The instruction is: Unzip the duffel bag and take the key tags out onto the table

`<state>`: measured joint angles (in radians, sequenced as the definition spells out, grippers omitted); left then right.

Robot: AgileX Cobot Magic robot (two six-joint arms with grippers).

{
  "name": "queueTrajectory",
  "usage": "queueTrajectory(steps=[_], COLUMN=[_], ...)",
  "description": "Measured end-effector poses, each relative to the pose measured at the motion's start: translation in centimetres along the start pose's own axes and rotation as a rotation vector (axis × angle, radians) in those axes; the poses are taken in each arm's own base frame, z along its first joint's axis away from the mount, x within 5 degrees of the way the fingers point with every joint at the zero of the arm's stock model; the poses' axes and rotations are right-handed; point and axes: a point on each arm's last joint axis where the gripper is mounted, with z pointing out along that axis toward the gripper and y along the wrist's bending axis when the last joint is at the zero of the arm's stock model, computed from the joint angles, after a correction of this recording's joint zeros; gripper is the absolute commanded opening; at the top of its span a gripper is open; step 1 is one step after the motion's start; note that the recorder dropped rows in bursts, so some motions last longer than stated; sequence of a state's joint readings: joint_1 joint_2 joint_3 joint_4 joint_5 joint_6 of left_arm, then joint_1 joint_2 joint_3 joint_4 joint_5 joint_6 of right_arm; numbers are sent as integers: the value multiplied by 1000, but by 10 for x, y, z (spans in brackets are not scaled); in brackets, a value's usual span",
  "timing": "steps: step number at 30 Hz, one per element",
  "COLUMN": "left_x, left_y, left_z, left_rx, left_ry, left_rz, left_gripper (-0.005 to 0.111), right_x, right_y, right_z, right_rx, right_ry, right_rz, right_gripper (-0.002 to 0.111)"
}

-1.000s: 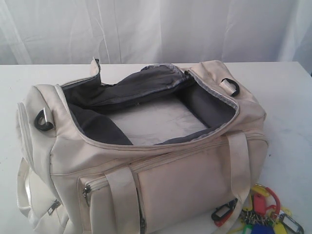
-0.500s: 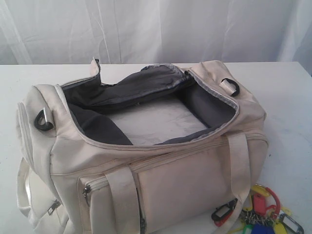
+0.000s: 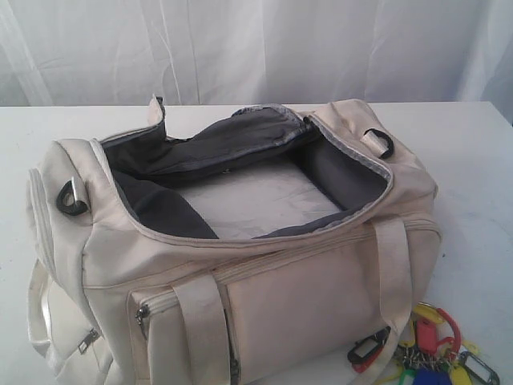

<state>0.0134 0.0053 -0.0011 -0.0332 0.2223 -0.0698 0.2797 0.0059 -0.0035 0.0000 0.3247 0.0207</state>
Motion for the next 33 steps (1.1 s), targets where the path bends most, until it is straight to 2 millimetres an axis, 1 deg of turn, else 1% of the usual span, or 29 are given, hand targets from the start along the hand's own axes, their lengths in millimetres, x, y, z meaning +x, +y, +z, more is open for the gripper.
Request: queueTrajectory(steps=[33], left_x=[0], left_y=[0], left_z=[0], left_rx=[0], left_ry=[0], left_rz=[0], left_gripper=[1], right_x=[0], right_y=[0], right_z=[0], right_rx=[0], right_ry=[0], right_rz=[0], right_gripper=[0])
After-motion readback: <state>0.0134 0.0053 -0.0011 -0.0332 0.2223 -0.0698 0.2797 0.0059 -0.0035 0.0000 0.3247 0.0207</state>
